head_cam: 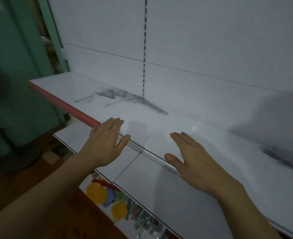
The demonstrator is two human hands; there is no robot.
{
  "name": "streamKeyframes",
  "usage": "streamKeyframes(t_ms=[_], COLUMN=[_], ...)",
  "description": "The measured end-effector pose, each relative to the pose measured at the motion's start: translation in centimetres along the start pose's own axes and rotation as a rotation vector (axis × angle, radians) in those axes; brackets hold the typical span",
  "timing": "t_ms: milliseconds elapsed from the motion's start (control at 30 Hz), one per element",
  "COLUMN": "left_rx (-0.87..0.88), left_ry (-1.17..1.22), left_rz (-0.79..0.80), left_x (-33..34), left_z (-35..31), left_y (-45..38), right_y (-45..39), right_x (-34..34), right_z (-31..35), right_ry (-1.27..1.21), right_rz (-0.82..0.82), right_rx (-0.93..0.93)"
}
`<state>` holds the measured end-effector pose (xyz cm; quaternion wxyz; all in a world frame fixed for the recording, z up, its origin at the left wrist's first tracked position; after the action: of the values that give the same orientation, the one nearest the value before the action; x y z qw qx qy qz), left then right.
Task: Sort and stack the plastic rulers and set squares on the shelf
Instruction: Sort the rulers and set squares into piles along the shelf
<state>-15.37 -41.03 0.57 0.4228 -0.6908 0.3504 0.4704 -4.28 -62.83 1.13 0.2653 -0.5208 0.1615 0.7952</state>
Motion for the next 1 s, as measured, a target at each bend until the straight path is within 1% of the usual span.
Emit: streamKeyframes(t_ms=[167,300,367,467,567,667,733,833,1000], left_rx=[-0.034,-0.048,-0.053,-0.072,-0.073,-0.087,-0.091,-0.081,-0.120], left_ry=[-0.046,-0.080,-0.076,-0.045,-0.008,0.017,0.023,0.021,0.058], left_rz=[0.033,0.028,0.037,0.098,0.121,0.110,0.132,0.155,0.178], left_x=[-1.7,-3.2,-3.3,-2.8,-3.1,-3.1,-2.4,-1.4,-0.7], left_z=[10.1,17.1,20.1,23.5,26.4,29.3,30.6,32.2,36.1], left_y=[-0.9,-2.6,-3.2,-4.0,-5.9,-8.5,-10.0,-12.6,-18.5], right_y=[-6.0,-11.0,-13.3,-16.3,-19.7,-23.5,-26.3,-31.8,-41.6], right_x=[3.7,6.7,7.7,8.3,8.1,7.9,8.3,8.9,9.0], right_z=[7.8,13.5,15.8,18.6,20.7,21.6,21.3,19.2,16.6], right_ry=[-0.001,0.062,0.073,0.100,0.196,0.280,0.309,0.318,0.272], right_rz=[0.038,0.081,0.092,0.131,0.137,0.131,0.158,0.187,0.126], right_rx=[-0.040,-0.068,-0.062,-0.057,-0.066,-0.086,-0.094,-0.033,0.045])
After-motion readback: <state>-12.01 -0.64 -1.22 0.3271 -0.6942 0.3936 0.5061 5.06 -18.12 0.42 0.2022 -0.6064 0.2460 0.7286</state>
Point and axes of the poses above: each hand's wrist, its own y-axis away from the middle knuckle, its own x-axis out of the palm, z = x × y, the point moved 8 cm from there along -y, towards the middle knuckle, and after that the axes turned 3 degrees about x, right-handed, at the moved point
